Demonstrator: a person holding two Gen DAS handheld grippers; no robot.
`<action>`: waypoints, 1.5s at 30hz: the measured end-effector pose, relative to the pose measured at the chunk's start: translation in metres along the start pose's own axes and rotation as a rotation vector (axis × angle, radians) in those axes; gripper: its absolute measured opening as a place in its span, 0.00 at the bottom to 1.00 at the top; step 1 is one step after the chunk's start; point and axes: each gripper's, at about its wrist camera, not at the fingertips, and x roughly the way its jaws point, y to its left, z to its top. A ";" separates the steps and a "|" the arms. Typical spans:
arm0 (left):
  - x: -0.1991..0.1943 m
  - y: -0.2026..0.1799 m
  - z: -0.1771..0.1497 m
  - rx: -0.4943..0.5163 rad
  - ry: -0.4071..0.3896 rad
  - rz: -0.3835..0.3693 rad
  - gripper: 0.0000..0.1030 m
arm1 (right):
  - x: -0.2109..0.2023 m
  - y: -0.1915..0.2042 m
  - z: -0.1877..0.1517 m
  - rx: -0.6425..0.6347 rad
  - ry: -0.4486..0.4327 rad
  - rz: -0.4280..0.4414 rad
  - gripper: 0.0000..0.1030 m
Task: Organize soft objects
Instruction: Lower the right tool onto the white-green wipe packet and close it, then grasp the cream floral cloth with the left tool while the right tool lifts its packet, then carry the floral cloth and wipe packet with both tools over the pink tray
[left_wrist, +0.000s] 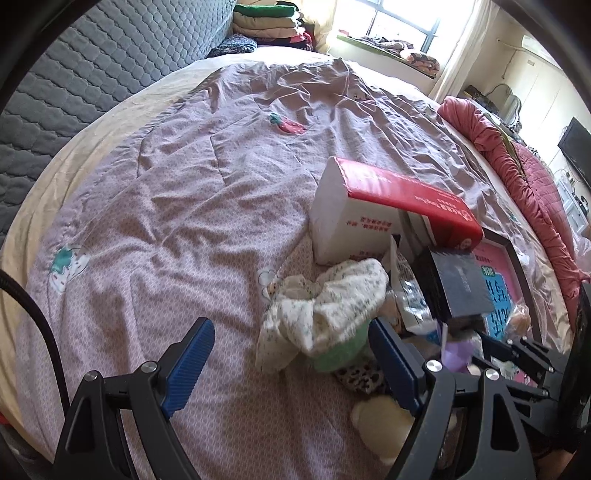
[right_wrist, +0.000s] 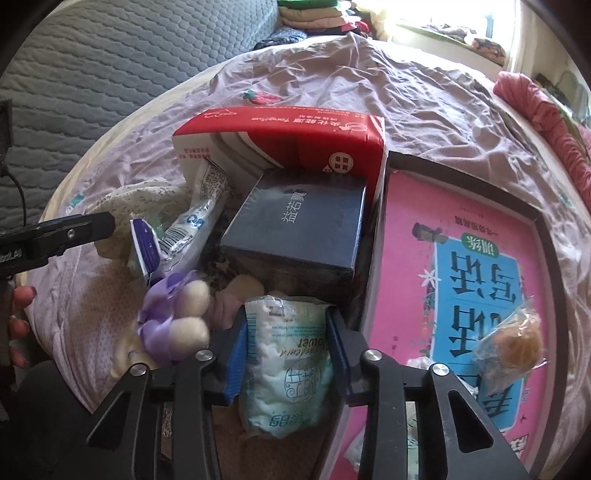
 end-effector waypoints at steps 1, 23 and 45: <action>0.003 0.000 0.002 0.000 0.001 -0.003 0.83 | 0.000 -0.001 0.000 0.005 -0.004 0.002 0.35; 0.003 0.010 0.012 -0.009 -0.042 -0.135 0.13 | -0.035 0.003 0.009 -0.002 -0.098 0.050 0.23; -0.074 -0.014 0.024 0.064 -0.139 -0.064 0.13 | -0.105 0.047 0.073 -0.078 -0.274 0.089 0.22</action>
